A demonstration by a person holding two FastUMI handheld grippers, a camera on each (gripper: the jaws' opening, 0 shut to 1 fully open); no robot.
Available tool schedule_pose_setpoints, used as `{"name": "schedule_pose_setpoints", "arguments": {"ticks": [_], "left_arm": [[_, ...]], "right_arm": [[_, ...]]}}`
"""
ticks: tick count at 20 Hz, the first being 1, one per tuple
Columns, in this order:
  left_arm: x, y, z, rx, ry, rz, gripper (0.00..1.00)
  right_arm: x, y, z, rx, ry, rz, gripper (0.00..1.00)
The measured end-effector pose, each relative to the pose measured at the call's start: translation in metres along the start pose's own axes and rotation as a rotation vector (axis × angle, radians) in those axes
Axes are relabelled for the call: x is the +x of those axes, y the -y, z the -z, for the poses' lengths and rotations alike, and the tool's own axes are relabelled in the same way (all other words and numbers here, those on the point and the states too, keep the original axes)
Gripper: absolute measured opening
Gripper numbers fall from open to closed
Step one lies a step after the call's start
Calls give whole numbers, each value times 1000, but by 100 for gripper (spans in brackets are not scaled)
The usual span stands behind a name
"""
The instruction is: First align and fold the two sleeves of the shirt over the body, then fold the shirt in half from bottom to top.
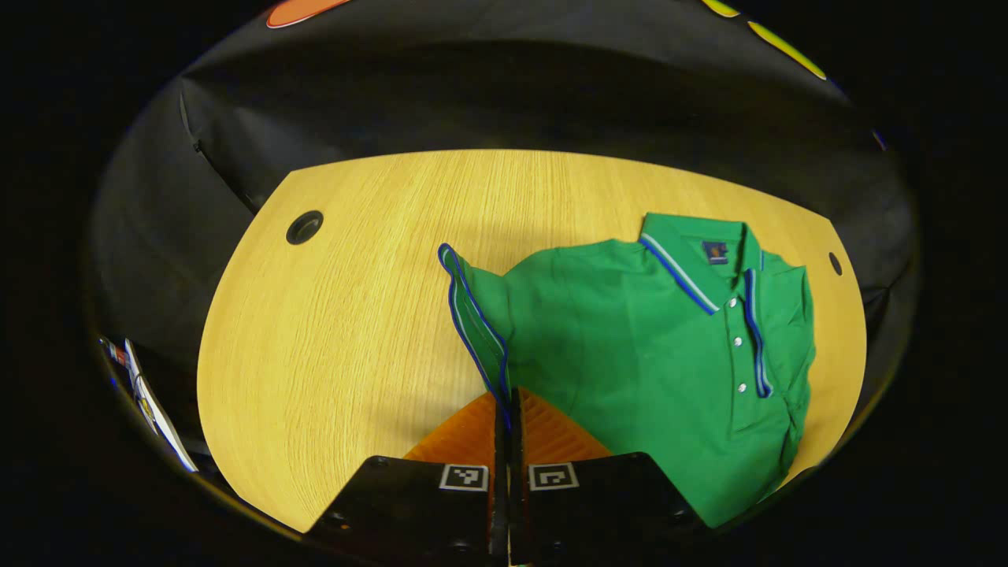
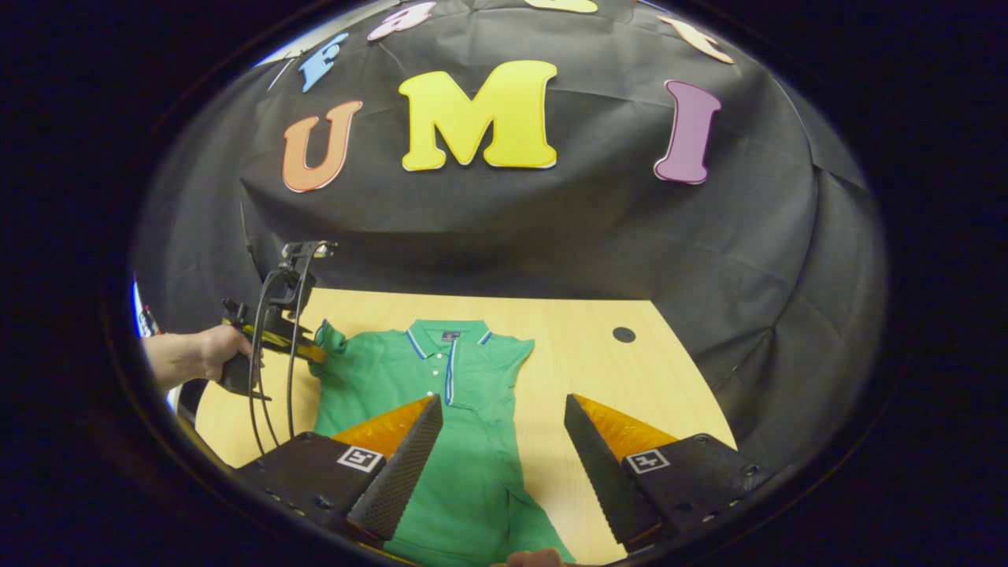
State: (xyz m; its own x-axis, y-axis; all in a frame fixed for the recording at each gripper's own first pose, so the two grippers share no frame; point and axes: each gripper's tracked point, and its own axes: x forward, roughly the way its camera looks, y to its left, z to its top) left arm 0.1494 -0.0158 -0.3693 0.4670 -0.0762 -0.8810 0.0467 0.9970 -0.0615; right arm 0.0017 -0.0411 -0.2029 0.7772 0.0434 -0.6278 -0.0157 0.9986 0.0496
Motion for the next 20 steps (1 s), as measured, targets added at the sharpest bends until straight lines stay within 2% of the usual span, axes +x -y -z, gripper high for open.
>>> {"name": "schedule_pose_setpoints", "arguments": {"ticks": [4, 9, 10, 11, 12, 15, 20], "left_arm": [[-20, 57, -24, 45, 56, 58, 6], [-32, 150, -24, 66, 46, 206, 8], [-35, 156, -22, 65, 44, 205, 0], [-42, 166, -22, 58, 49, 231, 22], [-49, 171, -22, 52, 53, 249, 48], [-74, 162, -27, 40, 97, 234, 100], [-119, 127, -27, -9, 183, 187, 100]], "right_arm": [[-8, 3, -3, 1, 15, 3, 96], [-16, 16, -3, 13, 37, 21, 96], [-17, 18, -4, 19, 39, 23, 96], [-18, 18, -5, 24, 44, 23, 96], [-18, 19, -6, 25, 48, 22, 95], [-19, 12, -6, 17, 56, 9, 96], [-22, 4, -6, -8, 72, -19, 96]]}}
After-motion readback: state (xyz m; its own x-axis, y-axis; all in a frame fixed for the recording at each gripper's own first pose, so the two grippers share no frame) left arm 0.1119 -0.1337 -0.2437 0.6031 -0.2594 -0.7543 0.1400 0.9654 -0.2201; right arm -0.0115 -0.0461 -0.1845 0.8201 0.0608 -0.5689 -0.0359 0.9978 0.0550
